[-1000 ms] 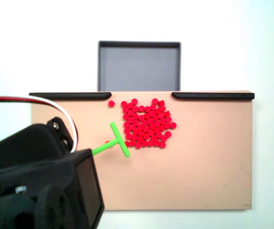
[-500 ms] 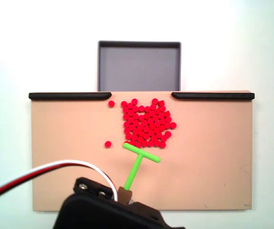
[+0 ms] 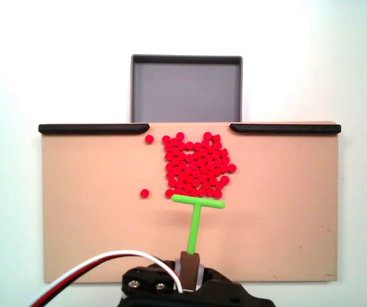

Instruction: Gather the left side granules

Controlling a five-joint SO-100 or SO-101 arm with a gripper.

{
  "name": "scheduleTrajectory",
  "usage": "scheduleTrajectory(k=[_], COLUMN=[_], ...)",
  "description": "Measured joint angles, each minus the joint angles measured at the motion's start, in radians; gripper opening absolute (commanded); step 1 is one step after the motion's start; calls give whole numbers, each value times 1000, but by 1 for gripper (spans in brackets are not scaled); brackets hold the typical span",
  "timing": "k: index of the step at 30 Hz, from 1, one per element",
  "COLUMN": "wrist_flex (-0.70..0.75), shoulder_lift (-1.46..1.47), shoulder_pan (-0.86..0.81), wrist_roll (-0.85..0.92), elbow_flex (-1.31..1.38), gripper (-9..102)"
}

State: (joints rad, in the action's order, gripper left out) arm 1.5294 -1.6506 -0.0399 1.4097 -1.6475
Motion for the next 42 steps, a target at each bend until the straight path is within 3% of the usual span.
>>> scheduleTrajectory(k=[12, 42], wrist_flex=[2, 0], shoulder_lift=[-6, 2], shoulder_pan=[15, 9], wrist_roll=[164, 155], elbow_flex=[-12, -12], gripper=[0, 0])
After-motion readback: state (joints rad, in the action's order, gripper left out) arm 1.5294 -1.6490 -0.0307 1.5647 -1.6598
